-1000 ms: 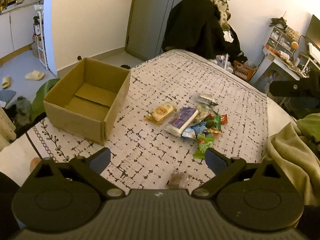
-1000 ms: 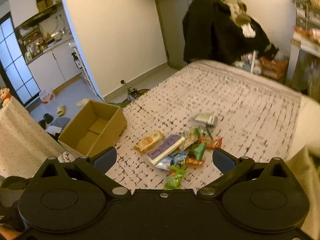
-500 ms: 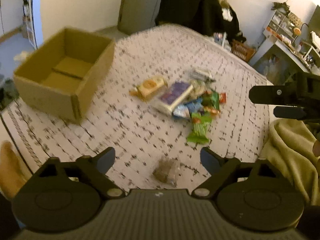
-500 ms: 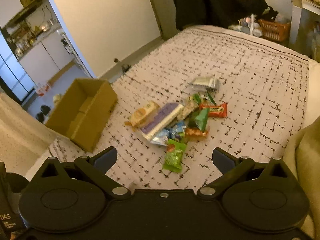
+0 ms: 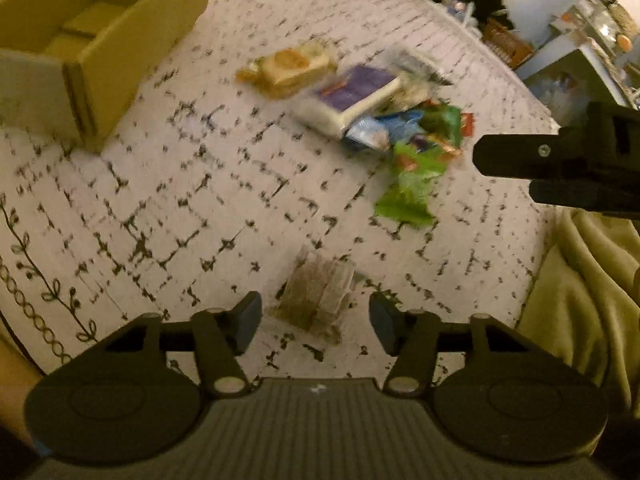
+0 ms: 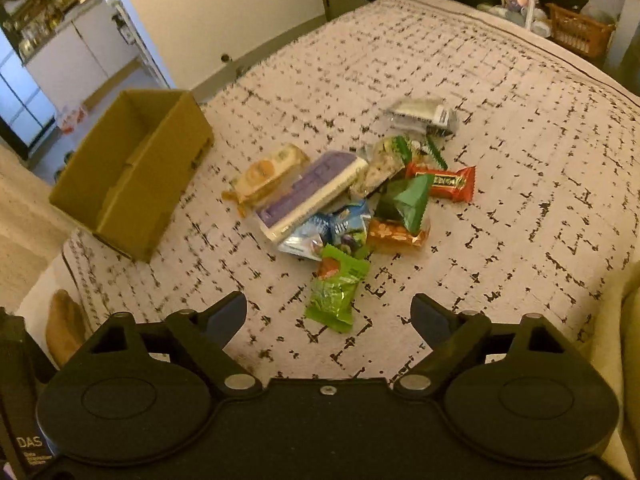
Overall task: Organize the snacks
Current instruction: 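Grasp the small clear snack packet with the left gripper while the right grasps the green packet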
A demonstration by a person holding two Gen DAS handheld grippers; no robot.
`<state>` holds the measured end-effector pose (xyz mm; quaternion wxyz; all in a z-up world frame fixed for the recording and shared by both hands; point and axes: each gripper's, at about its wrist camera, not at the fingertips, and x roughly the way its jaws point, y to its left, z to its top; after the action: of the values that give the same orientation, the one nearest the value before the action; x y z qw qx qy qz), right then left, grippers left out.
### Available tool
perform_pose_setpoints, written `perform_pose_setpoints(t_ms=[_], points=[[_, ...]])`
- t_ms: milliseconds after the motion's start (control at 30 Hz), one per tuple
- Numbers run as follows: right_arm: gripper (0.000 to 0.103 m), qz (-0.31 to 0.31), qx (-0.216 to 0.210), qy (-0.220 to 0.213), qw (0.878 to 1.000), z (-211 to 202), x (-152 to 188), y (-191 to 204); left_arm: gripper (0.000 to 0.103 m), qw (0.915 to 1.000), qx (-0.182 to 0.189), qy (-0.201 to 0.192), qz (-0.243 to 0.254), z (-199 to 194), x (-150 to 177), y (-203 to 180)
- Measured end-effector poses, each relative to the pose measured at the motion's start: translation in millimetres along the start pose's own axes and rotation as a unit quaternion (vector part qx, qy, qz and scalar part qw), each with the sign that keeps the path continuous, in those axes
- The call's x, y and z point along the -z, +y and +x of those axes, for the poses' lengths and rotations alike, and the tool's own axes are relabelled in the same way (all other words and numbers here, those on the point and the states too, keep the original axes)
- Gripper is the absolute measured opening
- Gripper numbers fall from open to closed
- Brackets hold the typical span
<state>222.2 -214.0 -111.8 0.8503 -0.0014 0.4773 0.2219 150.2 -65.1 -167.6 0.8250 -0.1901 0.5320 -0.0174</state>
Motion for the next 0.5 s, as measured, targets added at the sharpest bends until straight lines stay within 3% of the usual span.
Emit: perform_pose_setpoints(t_ms=[67, 333, 500], points=[[0.087, -0.007, 0.007, 0.01, 1.0, 9.1, -3.9, 2.8, 0.048, 1.0, -0.008, 0.004, -0.001, 5.6, 0.1, 0.6], [0.083, -0.029, 0.025, 0.056, 0.998, 49.3, -14.3, 8.9, 0.045, 0.9997, -0.022, 0.007, -0.008, 9.0, -2.2, 3.0], [0.074, -0.054, 0.042, 0.078, 0.995, 68.0, -12.2, 17.7, 0.035, 0.9995, -0.026, -0.001, -0.016, 2.1, -9.2, 8.7]])
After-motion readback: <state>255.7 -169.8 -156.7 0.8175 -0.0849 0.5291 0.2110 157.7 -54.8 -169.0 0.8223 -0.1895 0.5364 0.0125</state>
